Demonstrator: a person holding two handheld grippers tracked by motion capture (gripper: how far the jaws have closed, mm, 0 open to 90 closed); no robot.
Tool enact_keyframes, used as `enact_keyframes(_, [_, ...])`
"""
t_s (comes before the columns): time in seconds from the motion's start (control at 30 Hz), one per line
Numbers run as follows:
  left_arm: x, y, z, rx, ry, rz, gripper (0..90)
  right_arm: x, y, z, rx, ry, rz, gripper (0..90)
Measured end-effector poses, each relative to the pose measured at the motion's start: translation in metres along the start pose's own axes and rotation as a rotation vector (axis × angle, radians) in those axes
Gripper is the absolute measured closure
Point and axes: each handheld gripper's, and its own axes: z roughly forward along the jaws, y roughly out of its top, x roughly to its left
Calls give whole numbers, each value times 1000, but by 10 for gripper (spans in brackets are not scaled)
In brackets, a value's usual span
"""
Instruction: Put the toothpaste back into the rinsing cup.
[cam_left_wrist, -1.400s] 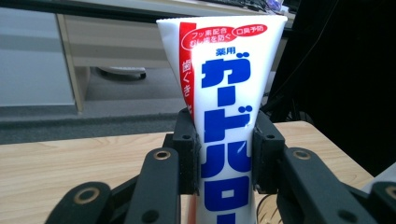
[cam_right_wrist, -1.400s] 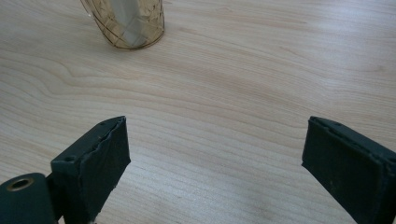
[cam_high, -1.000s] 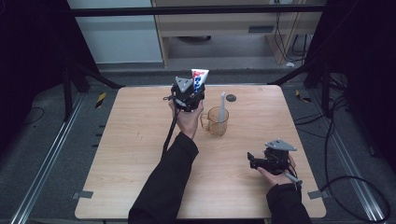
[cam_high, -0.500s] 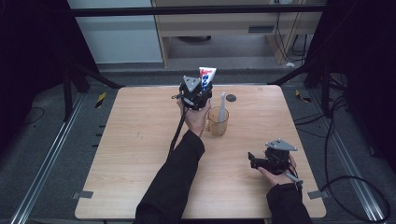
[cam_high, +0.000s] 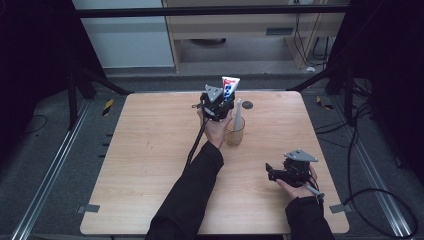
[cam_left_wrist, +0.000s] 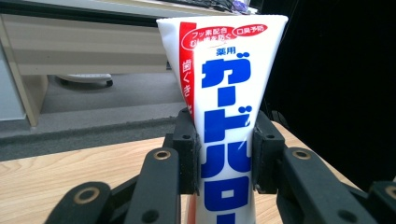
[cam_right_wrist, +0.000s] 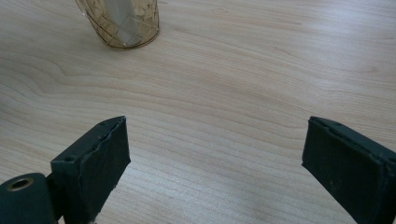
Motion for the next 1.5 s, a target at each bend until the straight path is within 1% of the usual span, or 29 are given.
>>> enact_keyframes(0.03, [0, -1, 1, -5, -2, 8, 677, 0, 0, 0, 1, 0, -1, 76])
enact_keyframes(0.1, [-1, -3, 3, 5, -8, 2, 677, 0, 0, 0, 3, 4, 3, 76])
enact_keyframes(0.2, [-2, -5, 5, 3, -15, 6, 677, 0, 0, 1, 3, 1, -2, 76])
enact_keyframes(0.37, [-4, -12, 7, 19, -15, 9, 677, 0, 0, 1, 5, 2, -1, 76])
enact_keyframes(0.43, [-4, -15, 8, 14, -13, 9, 676, 0, -1, 1, 4, 2, -2, 76])
enact_keyframes(0.47, [-4, -17, 8, 19, -12, 4, 676, 0, -1, 1, 5, 1, -3, 76])
enact_keyframes(0.57, [-2, -22, 10, 33, -2, 6, 675, 0, -1, 1, 3, 1, -5, 76])
enact_keyframes(0.67, [-2, -26, 10, 39, -2, 5, 674, 0, -1, 1, 4, 3, -5, 76])
enact_keyframes(0.8, [-5, -31, 10, 48, -4, 22, 671, 0, -1, 1, 4, 1, -7, 75])
enact_keyframes(0.97, [-5, -39, 11, 75, -19, 20, 660, 0, -1, 1, 5, 1, -4, 75])
enact_keyframes(1.03, [-6, -42, 11, 88, -23, 31, 657, 0, -1, 1, 5, 1, -3, 75])
enact_keyframes(1.1, [-6, -43, 10, 87, -25, 38, 653, 0, -1, 1, 4, 1, 2, 75])
enact_keyframes(1.17, [-6, -45, 7, 91, -25, 53, 650, 0, 0, 1, 6, 2, 9, 75])
enact_keyframes(1.23, [-5, -47, 5, 93, -28, 55, 646, 0, -1, 1, 4, -1, 2, 75])
enact_keyframes(1.3, [-5, -49, 3, 105, -26, 71, 641, 0, -1, 1, 3, -1, -2, 75])
enact_keyframes(1.5, [-3, -55, -1, 132, -28, 92, 626, 1, 0, 1, 5, -4, 0, 75])
